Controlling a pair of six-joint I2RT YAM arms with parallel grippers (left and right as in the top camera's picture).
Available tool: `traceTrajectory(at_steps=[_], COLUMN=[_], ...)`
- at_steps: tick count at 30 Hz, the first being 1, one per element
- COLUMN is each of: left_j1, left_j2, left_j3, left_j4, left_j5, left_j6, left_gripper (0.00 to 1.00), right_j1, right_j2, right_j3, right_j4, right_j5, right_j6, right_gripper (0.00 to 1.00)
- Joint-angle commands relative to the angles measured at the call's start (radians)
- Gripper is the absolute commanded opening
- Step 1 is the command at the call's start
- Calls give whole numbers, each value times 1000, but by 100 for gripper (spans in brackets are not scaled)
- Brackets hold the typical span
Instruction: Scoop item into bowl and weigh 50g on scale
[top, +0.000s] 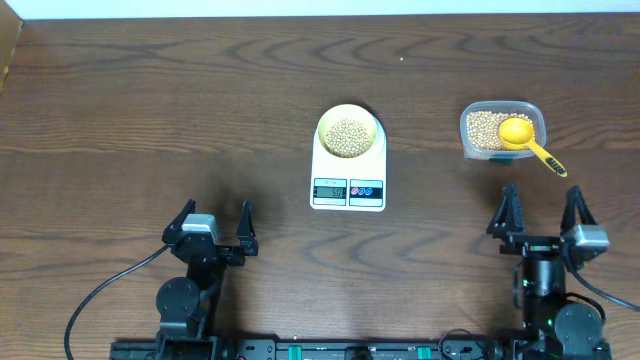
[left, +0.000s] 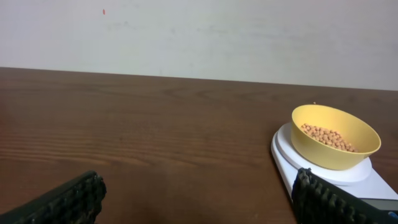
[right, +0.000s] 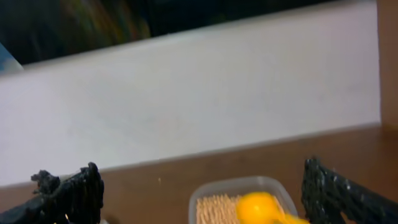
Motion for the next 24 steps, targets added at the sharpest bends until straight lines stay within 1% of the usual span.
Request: traceTrajectory(at_steps=[1, 2, 5, 6, 10, 16, 21, 24], left_j1=[4, 4, 4, 4, 4, 4, 4, 4], left_j2=[-6, -6, -6, -6, -6, -6, -6, -6], left_j3=[-17, -17, -17, -17, -17, -17, -17, -17], left_j4=[-34, -34, -34, -34, -34, -34, -34, -34], left_j5=[5, 5, 5, 5, 5, 5, 5, 5], left_j6=[3, 3, 3, 3, 3, 3, 3, 3], left_gripper=[98, 98, 98, 98, 98, 98, 98, 98], right_j1=[7, 7, 7, 8, 29, 93, 138, 142], right_j2=[-6, -6, -7, -7, -7, -7, -7, -7], right_j3=[-6, -9, -35, -50, -52, -52, -52, -52], right_j4=[-52, -92, -123, -121, -220, -225, -227, -227], right_j5=[29, 29, 29, 29, 37, 35, 35, 36], right_j6=[9, -10, -36, -36, -43, -177, -324, -353], right_gripper=[99, 99, 99, 99, 99, 99, 99, 99])
